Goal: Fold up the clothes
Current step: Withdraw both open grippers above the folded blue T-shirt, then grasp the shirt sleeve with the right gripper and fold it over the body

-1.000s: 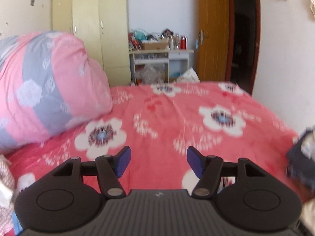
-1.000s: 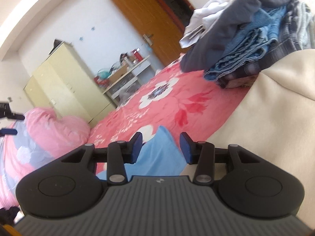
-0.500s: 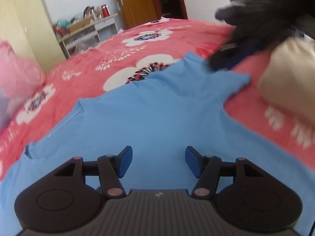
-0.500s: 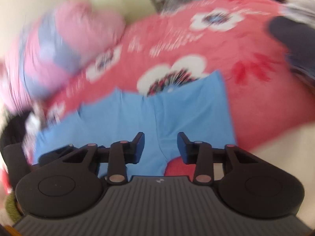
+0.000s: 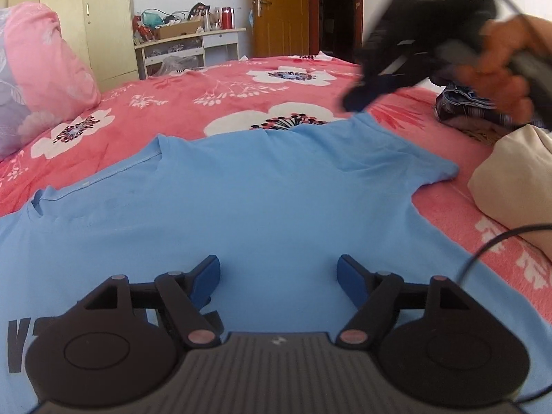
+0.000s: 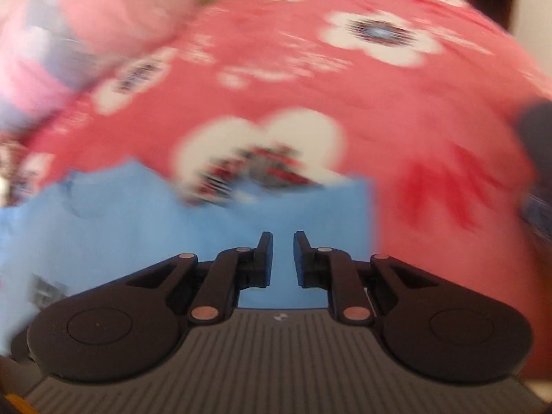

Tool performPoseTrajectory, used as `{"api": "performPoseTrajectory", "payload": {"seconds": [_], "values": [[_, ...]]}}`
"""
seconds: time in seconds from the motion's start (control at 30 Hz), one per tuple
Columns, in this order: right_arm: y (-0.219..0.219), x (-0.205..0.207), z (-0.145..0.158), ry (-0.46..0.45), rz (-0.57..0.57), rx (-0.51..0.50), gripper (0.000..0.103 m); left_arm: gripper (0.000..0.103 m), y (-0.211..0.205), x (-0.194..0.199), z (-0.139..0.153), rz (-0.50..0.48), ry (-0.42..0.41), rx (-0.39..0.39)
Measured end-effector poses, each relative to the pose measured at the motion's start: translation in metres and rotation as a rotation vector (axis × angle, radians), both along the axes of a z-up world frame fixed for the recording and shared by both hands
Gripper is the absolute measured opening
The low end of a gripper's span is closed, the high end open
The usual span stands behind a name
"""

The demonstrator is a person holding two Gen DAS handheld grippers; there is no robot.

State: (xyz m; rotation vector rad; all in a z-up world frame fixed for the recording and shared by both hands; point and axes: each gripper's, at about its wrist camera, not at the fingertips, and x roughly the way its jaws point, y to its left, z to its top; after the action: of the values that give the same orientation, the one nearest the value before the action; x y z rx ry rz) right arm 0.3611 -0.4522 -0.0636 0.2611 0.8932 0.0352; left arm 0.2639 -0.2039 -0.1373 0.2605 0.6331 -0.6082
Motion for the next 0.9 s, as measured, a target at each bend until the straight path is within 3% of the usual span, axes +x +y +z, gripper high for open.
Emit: {"api": "performPoseTrajectory", "payload": {"seconds": [0.07, 0.17, 0.23, 0.33, 0.47, 0.53, 0.63, 0.73, 0.83, 0.9], "values": [[0.013, 0.021, -0.018, 0.018, 0.032, -0.002, 0.01, 0.077, 0.001, 0.001, 0.0, 0.002, 0.003, -0.011], [0.008, 0.045, -0.045, 0.065, -0.032, -0.112, 0.008, 0.078, 0.004, 0.005, 0.0, 0.002, 0.017, -0.036], [-0.007, 0.047, -0.042, 0.05, -0.109, -0.104, 0.007, 0.078, 0.005, 0.007, 0.0, 0.002, 0.022, -0.048], [-0.003, 0.047, -0.025, 0.011, -0.123, -0.227, 0.013, 0.079, 0.007, 0.008, -0.001, 0.001, 0.026, -0.057], [0.016, 0.054, -0.01, -0.042, 0.039, -0.082, 0.013, 0.079, 0.009, 0.009, -0.001, 0.002, 0.034, -0.074], [0.029, 0.062, -0.018, 0.003, 0.127, 0.001, 0.014, 0.079, 0.011, 0.01, -0.001, 0.001, 0.04, -0.085], [0.045, 0.07, -0.044, 0.063, 0.179, -0.023, 0.013, 0.08, 0.014, 0.013, -0.002, 0.0, 0.055, -0.109], [0.033, 0.076, -0.047, 0.018, 0.077, -0.015, 0.006, 0.08, 0.016, 0.015, -0.002, 0.001, 0.064, -0.127], [0.014, 0.068, -0.024, -0.037, -0.058, -0.1, 0.012, 0.08, 0.016, 0.015, -0.002, 0.002, 0.066, -0.131], [-0.016, 0.056, -0.008, -0.046, -0.114, -0.083, 0.014, 0.08, 0.016, 0.015, -0.002, 0.001, 0.066, -0.13]]}}
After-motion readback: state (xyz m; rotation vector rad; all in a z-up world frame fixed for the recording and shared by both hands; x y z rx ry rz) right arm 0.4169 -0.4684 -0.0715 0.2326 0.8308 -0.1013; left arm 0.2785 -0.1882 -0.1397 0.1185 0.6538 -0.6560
